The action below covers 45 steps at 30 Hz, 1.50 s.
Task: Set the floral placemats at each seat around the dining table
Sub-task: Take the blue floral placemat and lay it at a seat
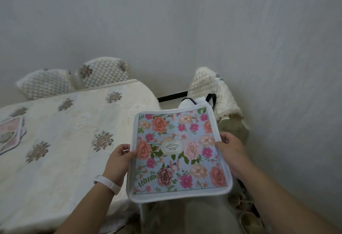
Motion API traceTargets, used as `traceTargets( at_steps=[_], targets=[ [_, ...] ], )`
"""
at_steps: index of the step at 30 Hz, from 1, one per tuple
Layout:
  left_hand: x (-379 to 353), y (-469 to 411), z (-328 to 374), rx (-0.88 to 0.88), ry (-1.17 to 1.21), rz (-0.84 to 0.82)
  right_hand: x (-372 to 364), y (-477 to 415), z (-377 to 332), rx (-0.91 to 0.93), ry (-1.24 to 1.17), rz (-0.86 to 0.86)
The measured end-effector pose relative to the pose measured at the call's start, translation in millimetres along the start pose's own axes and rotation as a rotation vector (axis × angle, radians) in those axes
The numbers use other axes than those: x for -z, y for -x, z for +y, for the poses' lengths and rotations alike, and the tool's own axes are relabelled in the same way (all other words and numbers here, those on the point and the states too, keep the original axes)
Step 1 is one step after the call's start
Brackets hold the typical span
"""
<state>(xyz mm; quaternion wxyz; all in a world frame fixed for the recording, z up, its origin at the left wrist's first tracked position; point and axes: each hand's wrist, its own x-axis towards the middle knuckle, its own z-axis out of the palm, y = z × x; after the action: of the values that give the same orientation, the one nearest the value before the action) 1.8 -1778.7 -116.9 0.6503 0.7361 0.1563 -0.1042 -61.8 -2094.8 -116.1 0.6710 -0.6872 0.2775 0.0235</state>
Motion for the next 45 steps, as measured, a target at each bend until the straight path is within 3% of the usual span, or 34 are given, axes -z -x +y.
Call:
traceTargets(
  at_steps=[7,17,32,45],
  targets=[
    [-11.6,8.1,3.5,0.024,0.1,0.19,-5.7,-59.5,-23.5,0.015,0.081,-0.167],
    [9.8,-27.8,-10.1,0.066,0.184,0.384,-69.6,-125.7,-59.6,0.107,0.261,-0.33],
    [79.3,-195.2,-12.4,0.148,0.211,0.386,-194.4,-224.2,-91.1,0.051,0.408,-0.356],
    [132.2,-287.2,-2.0,0.201,0.125,0.413,-277.5,-292.2,-85.7,-0.055,0.473,-0.397]
  ],
)
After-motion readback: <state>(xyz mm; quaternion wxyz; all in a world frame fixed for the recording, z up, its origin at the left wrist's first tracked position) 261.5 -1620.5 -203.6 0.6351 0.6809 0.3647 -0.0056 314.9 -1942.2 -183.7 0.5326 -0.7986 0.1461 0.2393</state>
